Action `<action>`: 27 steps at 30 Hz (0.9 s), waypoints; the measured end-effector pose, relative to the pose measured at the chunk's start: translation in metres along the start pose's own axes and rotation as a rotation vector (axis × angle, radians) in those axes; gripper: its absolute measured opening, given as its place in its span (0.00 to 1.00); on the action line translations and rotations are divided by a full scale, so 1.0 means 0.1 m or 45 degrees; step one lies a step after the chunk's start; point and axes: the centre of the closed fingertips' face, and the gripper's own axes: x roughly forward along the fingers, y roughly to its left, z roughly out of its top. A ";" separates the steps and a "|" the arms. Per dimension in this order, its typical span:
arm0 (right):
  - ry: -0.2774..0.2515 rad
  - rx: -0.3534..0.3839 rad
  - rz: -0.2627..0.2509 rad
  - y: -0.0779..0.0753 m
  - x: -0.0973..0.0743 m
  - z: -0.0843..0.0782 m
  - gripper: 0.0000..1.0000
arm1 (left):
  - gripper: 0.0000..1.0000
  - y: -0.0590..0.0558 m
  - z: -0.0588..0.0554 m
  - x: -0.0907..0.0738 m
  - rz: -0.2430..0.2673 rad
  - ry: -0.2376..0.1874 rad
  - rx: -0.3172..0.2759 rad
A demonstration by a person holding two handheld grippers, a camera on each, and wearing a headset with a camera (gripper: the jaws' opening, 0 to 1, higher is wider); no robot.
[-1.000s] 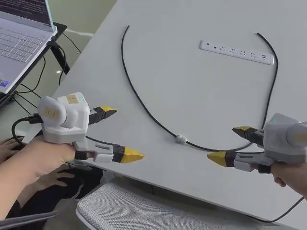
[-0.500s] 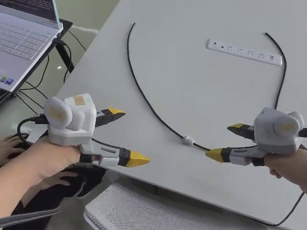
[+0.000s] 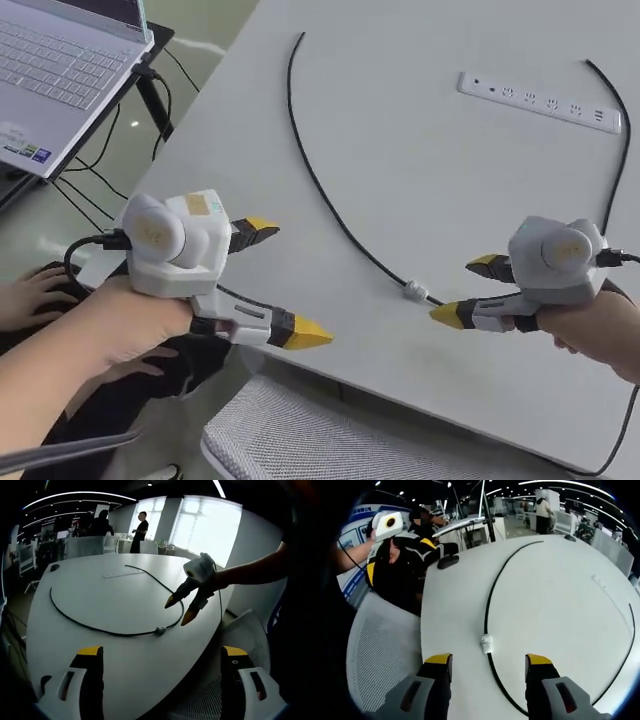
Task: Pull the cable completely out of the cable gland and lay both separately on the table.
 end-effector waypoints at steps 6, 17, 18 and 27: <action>0.061 -0.034 0.018 0.01 0.14 -0.03 0.54 | 0.99 0.04 -0.06 0.00 0.000 0.020 0.005; 0.158 -0.121 0.047 0.03 0.32 -0.05 0.41 | 0.98 0.14 -0.15 0.06 -0.006 0.061 0.022; 0.163 -0.127 0.047 0.02 0.34 -0.05 0.42 | 0.98 0.16 -0.16 0.06 -0.002 0.066 0.017; 0.217 -0.180 0.059 0.00 0.40 -0.06 0.25 | 0.98 0.23 -0.20 0.06 0.011 0.082 0.025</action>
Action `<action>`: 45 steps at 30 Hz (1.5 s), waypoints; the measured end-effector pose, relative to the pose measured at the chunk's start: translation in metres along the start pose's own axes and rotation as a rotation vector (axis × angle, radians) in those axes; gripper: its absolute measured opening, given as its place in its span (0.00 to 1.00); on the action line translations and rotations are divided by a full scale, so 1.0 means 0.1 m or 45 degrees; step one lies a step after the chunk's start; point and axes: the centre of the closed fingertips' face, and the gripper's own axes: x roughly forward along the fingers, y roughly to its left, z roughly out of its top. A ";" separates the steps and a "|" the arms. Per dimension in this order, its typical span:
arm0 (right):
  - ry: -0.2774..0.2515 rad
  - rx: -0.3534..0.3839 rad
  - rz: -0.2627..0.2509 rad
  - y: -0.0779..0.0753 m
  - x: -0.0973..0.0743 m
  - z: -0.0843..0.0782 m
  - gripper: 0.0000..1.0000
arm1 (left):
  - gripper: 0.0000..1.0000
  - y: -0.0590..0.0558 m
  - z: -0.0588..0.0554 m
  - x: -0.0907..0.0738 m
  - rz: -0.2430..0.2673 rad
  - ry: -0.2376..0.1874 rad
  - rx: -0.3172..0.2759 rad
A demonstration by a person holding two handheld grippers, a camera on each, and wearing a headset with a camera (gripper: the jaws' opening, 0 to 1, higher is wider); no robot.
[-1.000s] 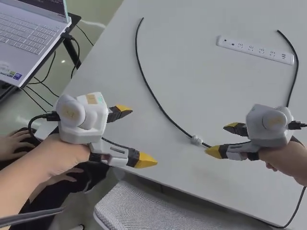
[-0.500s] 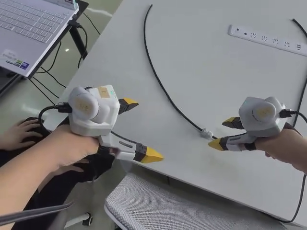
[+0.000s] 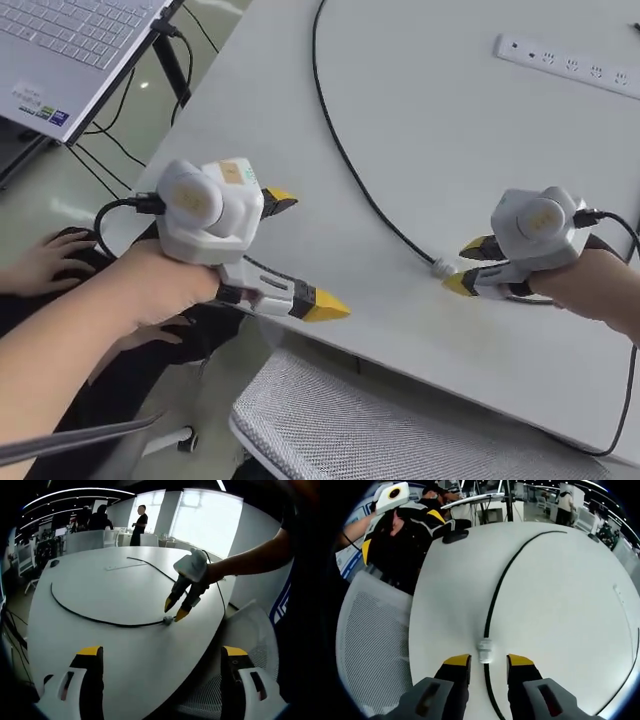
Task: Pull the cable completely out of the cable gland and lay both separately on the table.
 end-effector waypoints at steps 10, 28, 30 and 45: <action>0.042 -0.033 0.037 0.03 0.05 -0.03 0.13 | 0.97 0.01 -0.04 0.06 -0.001 0.038 0.032; 0.056 -0.018 0.049 0.05 0.09 -0.03 0.08 | 0.95 -0.04 -0.10 0.12 -0.005 0.112 0.117; 0.052 -0.029 0.033 0.04 0.08 -0.01 0.08 | 0.95 -0.05 -0.09 0.12 -0.008 0.113 0.117; 0.019 -0.006 0.016 0.10 -0.13 0.05 0.06 | 0.94 -0.23 0.05 0.27 -0.059 0.090 0.135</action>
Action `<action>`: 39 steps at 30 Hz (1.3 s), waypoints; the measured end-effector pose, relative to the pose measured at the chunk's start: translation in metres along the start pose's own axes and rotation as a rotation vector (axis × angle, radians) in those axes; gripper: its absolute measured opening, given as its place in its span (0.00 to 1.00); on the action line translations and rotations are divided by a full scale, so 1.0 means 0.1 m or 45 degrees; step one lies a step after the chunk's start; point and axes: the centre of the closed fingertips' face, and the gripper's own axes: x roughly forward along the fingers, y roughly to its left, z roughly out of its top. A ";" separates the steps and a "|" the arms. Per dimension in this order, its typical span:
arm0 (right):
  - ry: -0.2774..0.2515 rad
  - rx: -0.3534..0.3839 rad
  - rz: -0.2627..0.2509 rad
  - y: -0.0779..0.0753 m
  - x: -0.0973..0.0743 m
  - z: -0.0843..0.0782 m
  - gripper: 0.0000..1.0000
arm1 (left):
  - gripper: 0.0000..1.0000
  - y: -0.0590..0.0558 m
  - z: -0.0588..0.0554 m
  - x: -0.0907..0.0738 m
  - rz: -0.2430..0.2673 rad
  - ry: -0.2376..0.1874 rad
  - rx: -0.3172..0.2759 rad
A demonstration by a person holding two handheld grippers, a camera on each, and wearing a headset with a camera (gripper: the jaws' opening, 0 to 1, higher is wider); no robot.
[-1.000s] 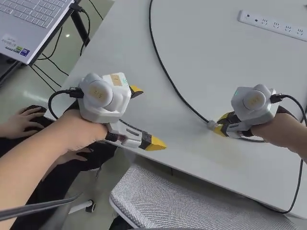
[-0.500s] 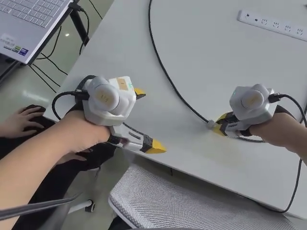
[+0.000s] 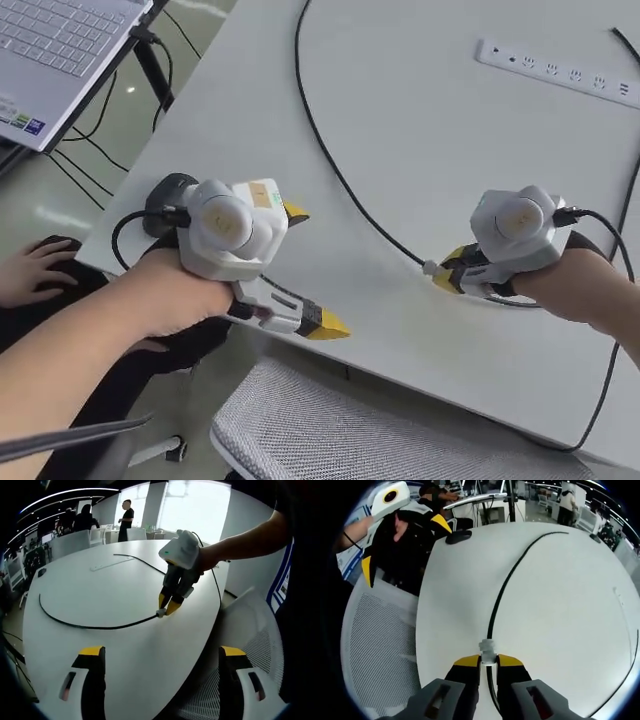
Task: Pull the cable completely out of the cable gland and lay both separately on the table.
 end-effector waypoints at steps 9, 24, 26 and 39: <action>-0.039 -0.070 0.001 0.11 -0.28 0.10 0.06 | 0.93 -0.10 0.19 0.05 -0.031 -0.047 0.003; -0.092 -0.226 0.002 0.36 -0.76 0.19 0.05 | 0.89 -0.34 0.46 0.24 -0.089 -0.113 0.041; -0.097 -0.250 0.000 0.39 -0.82 0.19 0.05 | 0.88 -0.39 0.50 0.27 -0.097 -0.113 0.062; -0.106 -0.343 -0.020 0.52 -1.05 0.12 0.05 | 0.81 -0.56 0.78 0.51 -0.165 -0.168 0.094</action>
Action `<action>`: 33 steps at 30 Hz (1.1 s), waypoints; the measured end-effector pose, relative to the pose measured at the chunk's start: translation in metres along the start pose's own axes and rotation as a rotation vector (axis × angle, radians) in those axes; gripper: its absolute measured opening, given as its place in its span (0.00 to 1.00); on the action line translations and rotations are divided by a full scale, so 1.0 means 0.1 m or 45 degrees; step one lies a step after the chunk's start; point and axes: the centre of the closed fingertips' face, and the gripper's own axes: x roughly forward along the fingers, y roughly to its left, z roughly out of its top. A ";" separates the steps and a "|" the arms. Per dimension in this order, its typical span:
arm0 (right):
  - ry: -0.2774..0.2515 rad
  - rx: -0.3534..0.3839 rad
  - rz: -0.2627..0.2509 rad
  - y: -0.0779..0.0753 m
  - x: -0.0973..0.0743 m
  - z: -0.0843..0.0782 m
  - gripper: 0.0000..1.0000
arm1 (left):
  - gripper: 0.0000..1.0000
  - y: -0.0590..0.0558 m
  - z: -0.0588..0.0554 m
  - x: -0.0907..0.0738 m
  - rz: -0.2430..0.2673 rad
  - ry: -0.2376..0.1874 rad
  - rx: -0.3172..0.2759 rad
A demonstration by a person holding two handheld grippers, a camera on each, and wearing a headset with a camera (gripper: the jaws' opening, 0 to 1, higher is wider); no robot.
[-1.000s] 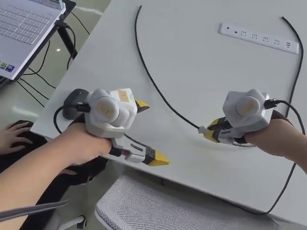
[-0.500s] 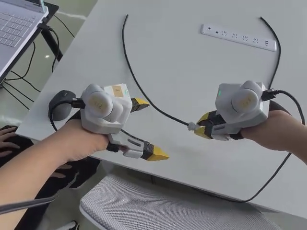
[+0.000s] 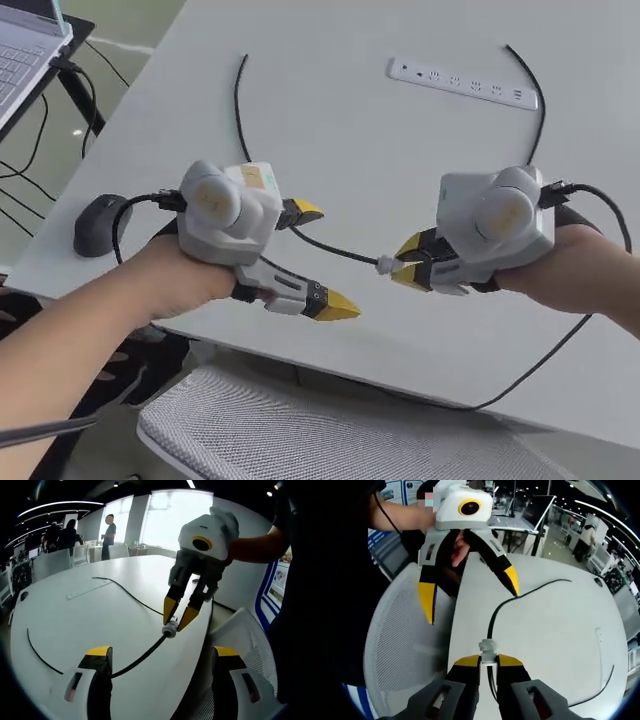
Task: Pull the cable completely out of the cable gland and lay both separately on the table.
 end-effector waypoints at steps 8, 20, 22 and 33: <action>0.002 -0.056 0.014 0.12 -0.07 0.05 0.05 | 0.71 -0.13 0.10 0.15 -0.074 -0.058 0.008; -0.008 -0.095 0.022 0.19 -0.10 0.10 0.05 | 0.54 -0.23 0.08 0.23 -0.127 -0.083 -0.005; -0.007 -0.102 0.023 0.20 -0.11 0.10 0.05 | 0.50 -0.27 0.07 0.23 -0.145 -0.078 0.002; -0.024 -0.134 0.039 0.27 -0.13 0.10 0.05 | 0.30 -0.40 0.09 0.22 -0.207 -0.097 0.010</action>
